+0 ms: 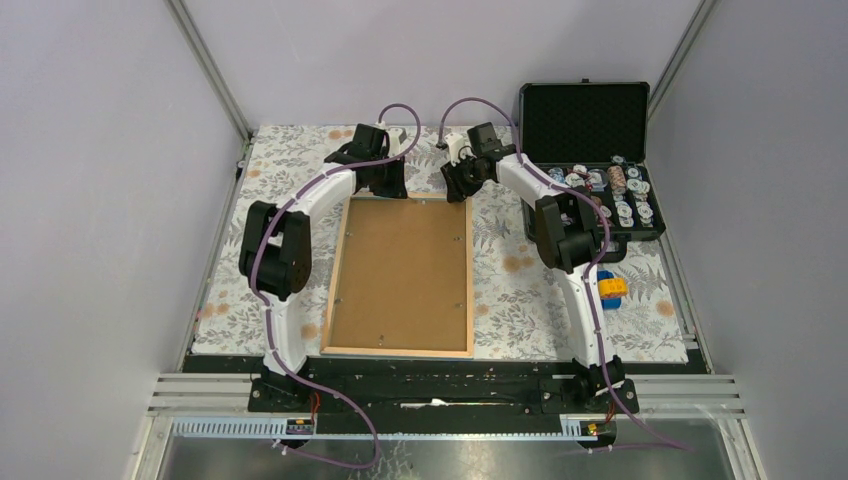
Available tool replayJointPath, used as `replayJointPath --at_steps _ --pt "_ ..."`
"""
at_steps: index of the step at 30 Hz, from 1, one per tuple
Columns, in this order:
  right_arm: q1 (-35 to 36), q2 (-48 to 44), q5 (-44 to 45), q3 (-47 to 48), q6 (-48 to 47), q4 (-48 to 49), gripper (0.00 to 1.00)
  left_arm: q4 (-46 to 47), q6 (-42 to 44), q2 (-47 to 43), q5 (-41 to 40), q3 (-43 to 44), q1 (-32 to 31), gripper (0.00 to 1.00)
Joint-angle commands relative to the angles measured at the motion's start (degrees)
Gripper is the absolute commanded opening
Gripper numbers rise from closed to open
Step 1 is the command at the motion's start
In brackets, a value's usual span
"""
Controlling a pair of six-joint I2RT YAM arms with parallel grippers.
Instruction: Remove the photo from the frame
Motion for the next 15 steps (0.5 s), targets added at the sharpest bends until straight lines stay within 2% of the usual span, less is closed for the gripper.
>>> replayJointPath --at_steps 1,15 --pt "0.48 0.38 -2.24 -0.92 -0.59 -1.4 0.39 3.2 -1.09 1.77 0.66 -0.29 -0.03 0.0" --pt "0.53 1.15 -3.07 -0.69 -0.3 -1.36 0.16 3.69 0.02 3.56 6.45 -0.01 -1.92 0.0"
